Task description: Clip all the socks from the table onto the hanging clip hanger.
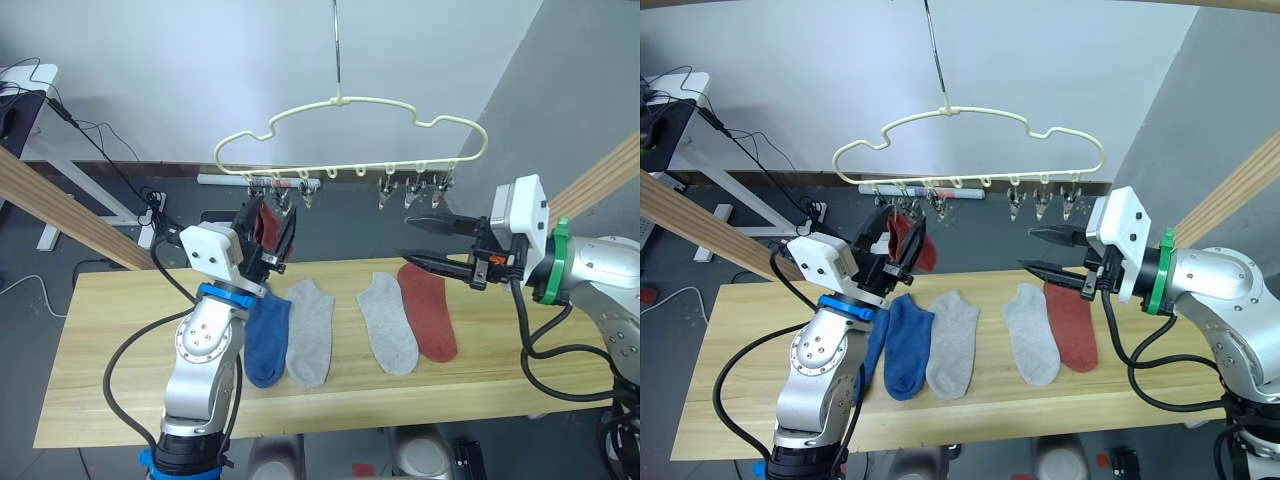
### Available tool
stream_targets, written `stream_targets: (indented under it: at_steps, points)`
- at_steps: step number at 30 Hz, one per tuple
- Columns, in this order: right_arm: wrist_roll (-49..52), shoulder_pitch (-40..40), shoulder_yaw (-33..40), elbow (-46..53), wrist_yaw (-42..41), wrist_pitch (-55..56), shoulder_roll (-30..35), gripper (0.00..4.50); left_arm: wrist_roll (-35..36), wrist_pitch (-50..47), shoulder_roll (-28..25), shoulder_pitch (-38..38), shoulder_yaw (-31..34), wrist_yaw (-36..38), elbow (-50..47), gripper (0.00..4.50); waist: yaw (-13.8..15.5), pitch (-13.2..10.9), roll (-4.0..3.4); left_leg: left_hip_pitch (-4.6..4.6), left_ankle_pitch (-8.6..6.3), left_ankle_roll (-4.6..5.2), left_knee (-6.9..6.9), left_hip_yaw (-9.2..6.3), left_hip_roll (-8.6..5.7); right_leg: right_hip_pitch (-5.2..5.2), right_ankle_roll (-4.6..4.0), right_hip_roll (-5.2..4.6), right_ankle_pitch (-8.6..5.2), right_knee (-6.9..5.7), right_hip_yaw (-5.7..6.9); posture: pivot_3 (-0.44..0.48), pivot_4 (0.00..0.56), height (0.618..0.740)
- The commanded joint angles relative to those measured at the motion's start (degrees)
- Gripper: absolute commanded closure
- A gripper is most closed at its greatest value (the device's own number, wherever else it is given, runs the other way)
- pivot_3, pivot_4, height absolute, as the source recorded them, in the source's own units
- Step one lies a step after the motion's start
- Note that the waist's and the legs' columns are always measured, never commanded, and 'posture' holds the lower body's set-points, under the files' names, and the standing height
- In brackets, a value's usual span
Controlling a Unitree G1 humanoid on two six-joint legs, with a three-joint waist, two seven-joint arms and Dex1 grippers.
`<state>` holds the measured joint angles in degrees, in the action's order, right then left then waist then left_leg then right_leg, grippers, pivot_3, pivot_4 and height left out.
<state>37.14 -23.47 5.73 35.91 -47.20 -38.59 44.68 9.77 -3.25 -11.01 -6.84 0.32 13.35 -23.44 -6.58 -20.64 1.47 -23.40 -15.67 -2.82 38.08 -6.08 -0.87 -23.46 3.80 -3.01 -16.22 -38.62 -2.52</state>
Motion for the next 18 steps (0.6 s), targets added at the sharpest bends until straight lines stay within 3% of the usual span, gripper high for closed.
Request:
stream_targets:
  at_steps: [1,10,13,18]
  points:
    - [0.78,0.42,1.98,1.61,0.34,0.66,0.91,2.38,-0.83,1.79,0.16,1.73,-0.73,0.29,-2.26,1.76,0.00,0.00,0.00,0.00,0.00,0.00,0.00,0.00,0.00,0.00,0.00,0.00,0.00,0.00,0.00,-0.271,0.353,0.740]
    - [0.98,0.78,1.86,1.70,0.91,0.83,1.01,2.38,-1.22,2.37,1.10,5.70,-0.74,-0.59,-3.98,1.76,0.01,0.00,0.00,0.00,0.00,0.00,0.01,-0.01,0.00,-0.01,0.00,0.00,0.00,-0.02,-0.01,-0.270,0.352,0.740]
    - [0.78,0.66,1.64,1.60,1.03,0.99,1.02,2.33,-1.57,1.65,1.14,4.32,-0.82,-0.53,-2.66,1.07,0.00,0.00,0.00,0.00,0.01,0.01,0.01,0.00,-0.01,-0.01,0.00,0.00,0.00,-0.03,-0.01,-0.271,0.352,0.740]
    - [0.69,0.65,1.53,1.60,1.10,1.01,1.04,2.33,-1.59,1.55,1.59,3.88,-0.63,-0.75,-1.73,1.07,-0.02,0.00,0.00,0.00,0.01,0.01,0.01,0.00,-0.01,-0.01,0.00,0.00,0.00,-0.02,-0.01,-0.272,0.352,0.740]
